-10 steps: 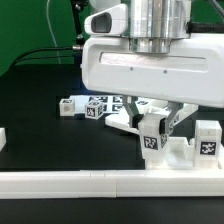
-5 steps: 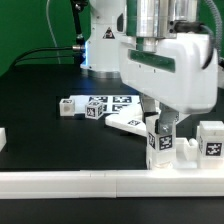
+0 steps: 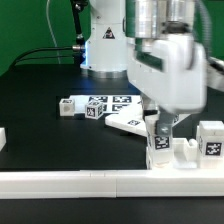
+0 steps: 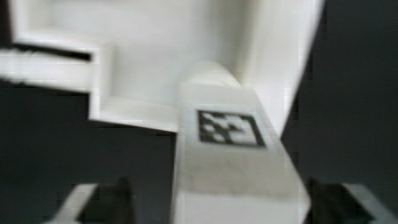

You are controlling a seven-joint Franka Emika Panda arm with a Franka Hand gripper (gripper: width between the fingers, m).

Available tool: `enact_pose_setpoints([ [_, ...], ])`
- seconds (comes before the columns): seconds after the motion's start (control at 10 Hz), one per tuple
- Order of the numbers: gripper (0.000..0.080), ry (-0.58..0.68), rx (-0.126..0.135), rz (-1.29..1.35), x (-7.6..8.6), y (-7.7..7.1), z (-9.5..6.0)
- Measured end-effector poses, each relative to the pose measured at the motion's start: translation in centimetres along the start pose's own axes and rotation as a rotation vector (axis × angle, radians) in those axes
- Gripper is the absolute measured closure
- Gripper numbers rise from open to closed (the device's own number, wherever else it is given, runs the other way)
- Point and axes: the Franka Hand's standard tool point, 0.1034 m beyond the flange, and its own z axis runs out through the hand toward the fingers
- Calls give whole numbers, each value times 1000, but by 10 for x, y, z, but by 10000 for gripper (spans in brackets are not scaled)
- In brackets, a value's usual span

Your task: Assemble chair

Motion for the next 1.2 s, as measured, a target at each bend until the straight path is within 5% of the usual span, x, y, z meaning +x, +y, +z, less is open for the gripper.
enact_pose_setpoints([
  [0.1, 195, 2, 5, -254, -9, -3, 1],
  [0.2, 164, 33, 51, -470, -9, -6, 2],
  [0.5, 151, 36, 42, -662, -12, 1, 3],
  [0.9, 151, 63, 35, -1206, 4, -2, -2],
  [1.0, 274, 62, 34, -1167, 4, -1, -1],
  [1.1, 274, 62, 34, -1163, 4, -1, -1],
  [1.2, 412, 60, 36, -1114, 4, -1, -1],
])
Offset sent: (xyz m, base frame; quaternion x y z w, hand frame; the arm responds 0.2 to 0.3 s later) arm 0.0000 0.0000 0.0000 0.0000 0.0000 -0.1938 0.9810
